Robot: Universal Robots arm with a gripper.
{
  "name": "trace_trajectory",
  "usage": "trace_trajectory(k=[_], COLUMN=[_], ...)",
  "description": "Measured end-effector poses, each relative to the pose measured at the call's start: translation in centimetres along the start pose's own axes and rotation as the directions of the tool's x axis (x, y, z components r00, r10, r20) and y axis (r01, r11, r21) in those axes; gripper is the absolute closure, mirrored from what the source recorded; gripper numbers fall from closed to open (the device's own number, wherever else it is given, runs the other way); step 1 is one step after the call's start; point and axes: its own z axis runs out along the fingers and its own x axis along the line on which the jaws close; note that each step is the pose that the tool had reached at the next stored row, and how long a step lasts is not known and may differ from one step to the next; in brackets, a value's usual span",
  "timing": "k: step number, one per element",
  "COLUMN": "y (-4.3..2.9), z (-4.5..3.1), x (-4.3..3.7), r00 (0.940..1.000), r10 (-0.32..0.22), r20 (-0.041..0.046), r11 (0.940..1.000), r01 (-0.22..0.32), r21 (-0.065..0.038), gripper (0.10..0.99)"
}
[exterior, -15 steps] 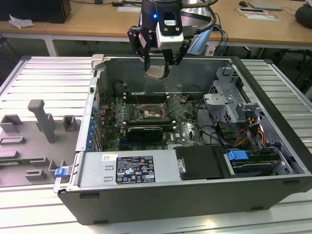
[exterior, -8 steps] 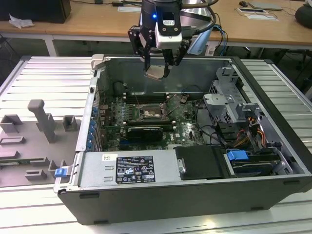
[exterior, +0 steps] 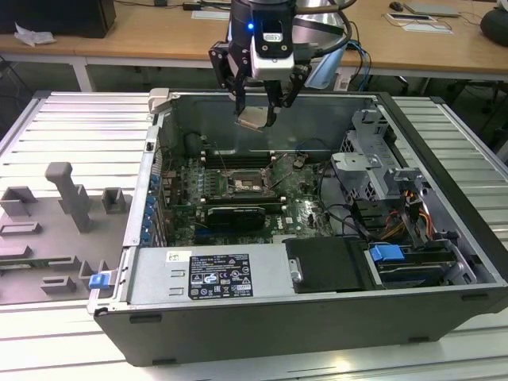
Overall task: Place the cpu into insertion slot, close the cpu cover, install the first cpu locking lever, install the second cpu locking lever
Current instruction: 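Place the cpu into insertion slot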
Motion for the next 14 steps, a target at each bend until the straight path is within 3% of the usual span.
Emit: trace_trajectory(k=[14], y=[0.0], z=[0.05], x=[0.0], r00=[0.9979], r10=[0.065], r20=[0.0058], r11=[0.9979], r01=[-0.065], r21=[-0.001], gripper=[0.545])
